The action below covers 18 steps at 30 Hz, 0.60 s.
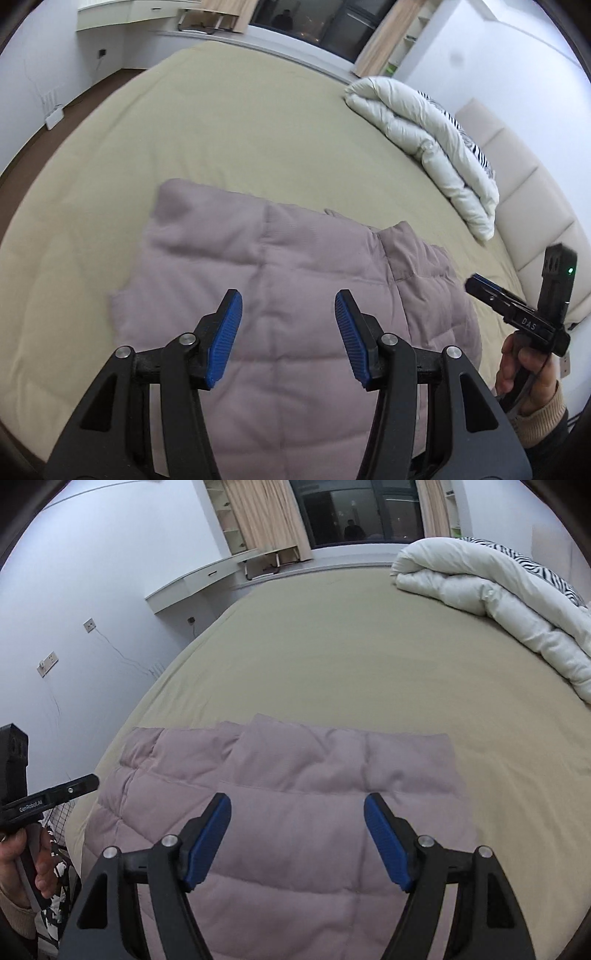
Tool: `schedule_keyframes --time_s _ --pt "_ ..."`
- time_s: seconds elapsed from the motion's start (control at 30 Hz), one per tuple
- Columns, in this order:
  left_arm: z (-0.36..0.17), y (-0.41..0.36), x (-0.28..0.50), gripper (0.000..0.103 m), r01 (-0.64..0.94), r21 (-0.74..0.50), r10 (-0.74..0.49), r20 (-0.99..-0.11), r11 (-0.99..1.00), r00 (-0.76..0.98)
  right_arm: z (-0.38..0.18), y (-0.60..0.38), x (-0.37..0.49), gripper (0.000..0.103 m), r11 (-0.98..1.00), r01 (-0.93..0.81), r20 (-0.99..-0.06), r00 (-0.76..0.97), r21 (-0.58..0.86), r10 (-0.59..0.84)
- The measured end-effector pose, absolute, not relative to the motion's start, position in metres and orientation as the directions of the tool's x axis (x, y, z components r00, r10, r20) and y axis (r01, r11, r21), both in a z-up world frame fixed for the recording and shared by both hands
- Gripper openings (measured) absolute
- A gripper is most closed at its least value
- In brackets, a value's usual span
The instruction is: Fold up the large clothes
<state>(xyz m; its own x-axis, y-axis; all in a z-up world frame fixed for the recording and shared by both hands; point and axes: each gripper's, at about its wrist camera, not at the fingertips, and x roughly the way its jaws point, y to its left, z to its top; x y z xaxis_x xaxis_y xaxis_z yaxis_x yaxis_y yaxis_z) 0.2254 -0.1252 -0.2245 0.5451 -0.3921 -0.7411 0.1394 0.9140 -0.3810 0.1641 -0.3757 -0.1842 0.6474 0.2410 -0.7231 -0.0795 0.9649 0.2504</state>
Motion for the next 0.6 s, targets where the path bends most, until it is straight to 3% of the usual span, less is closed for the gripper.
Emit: schedule_keyframes --time_s 0.17,0.33,0.6 --pt "-0.269 -0.158 0.269 0.050 0.126 -0.288 -0.310 -0.800 0.949 0.514 -0.228 -0.374 0.198 0.077 0.992 -0.019 -0.788 0.606 0.126 0.112" --pt "-0.285 -0.159 0.293 0.051 0.115 -0.270 -0.289 -0.792 0.956 0.538 -0.267 -0.429 0.206 0.078 0.957 0.146 -0.775 0.622 0.251 0.108" --pt "-0.337 -0.167 0.329 0.052 0.115 -0.270 -0.289 -0.797 0.956 0.530 -0.287 -0.427 0.227 0.084 0.958 0.179 -0.794 0.604 0.224 0.073"
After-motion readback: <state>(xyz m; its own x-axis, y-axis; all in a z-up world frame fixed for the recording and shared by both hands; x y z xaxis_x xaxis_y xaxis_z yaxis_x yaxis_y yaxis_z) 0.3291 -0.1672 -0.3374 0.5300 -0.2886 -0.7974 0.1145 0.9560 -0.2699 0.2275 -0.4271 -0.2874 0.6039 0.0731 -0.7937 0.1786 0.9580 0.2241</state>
